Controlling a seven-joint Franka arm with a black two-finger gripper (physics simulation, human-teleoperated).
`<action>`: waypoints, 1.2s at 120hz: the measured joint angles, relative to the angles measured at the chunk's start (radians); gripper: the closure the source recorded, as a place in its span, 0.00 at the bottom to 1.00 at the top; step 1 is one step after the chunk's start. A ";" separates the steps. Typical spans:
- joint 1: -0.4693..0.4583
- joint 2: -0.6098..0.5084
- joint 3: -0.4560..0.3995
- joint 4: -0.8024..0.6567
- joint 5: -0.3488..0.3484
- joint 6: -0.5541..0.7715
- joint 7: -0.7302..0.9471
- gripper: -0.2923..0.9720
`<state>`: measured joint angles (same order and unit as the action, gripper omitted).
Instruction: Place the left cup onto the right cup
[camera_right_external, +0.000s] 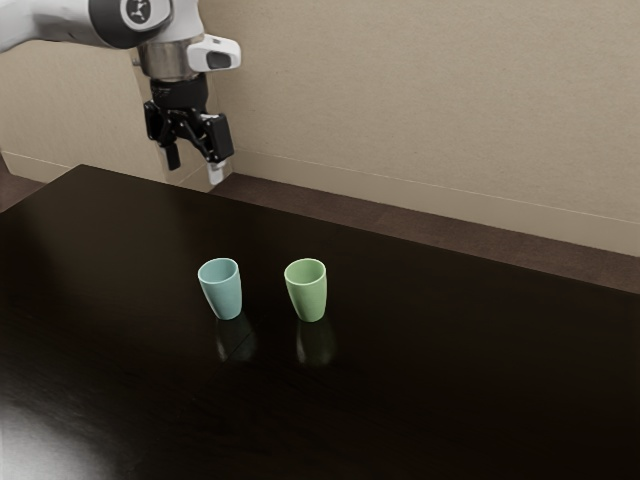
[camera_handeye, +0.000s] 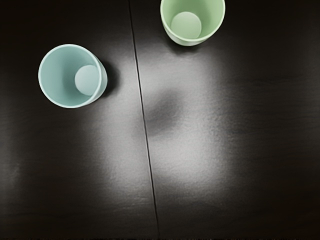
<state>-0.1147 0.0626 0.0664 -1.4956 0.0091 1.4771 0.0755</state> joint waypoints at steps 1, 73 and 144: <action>0.000 0.000 0.000 0.000 0.000 0.000 0.000 0.23; 0.009 0.009 0.021 -0.088 0.002 0.053 0.012 0.23; 0.015 0.049 0.070 -0.247 0.002 0.230 0.064 0.23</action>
<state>-0.0999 0.1116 0.1362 -1.7426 0.0107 1.7076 0.1391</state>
